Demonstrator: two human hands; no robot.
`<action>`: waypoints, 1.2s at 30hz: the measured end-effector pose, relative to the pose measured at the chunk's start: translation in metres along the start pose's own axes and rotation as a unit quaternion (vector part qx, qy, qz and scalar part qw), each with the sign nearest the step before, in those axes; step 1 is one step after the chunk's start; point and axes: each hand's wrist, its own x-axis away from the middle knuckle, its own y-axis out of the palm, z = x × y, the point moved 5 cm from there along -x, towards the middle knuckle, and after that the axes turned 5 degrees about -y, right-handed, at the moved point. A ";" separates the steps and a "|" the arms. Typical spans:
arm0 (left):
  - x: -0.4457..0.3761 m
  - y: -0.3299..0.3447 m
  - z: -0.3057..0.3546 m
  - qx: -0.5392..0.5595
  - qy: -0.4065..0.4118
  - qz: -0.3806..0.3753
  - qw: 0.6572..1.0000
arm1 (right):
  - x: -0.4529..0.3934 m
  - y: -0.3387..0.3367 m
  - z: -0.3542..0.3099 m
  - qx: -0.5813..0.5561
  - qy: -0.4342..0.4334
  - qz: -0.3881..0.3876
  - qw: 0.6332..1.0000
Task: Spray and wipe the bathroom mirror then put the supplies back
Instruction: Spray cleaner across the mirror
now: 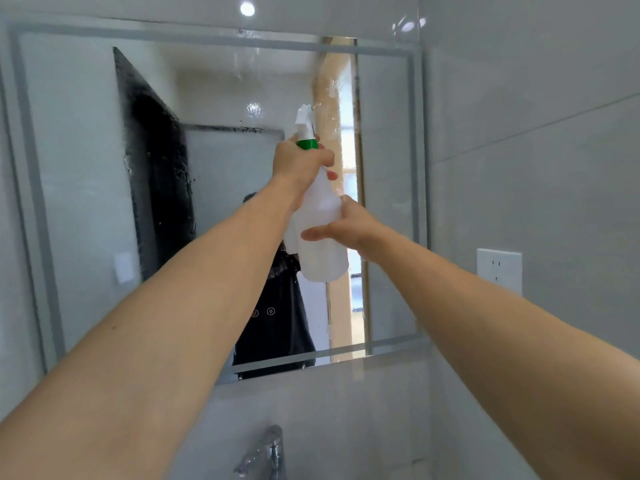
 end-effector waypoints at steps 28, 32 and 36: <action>0.045 0.100 -0.089 0.032 -0.101 -0.095 0.990 | 0.085 -0.057 0.104 0.038 0.103 0.055 0.992; 0.058 0.104 -0.121 0.045 -0.124 -0.075 0.988 | 0.105 -0.053 0.129 0.055 0.120 0.065 0.989; 0.077 0.106 -0.150 0.043 -0.138 -0.081 0.986 | 0.127 -0.045 0.154 0.057 0.150 0.065 0.985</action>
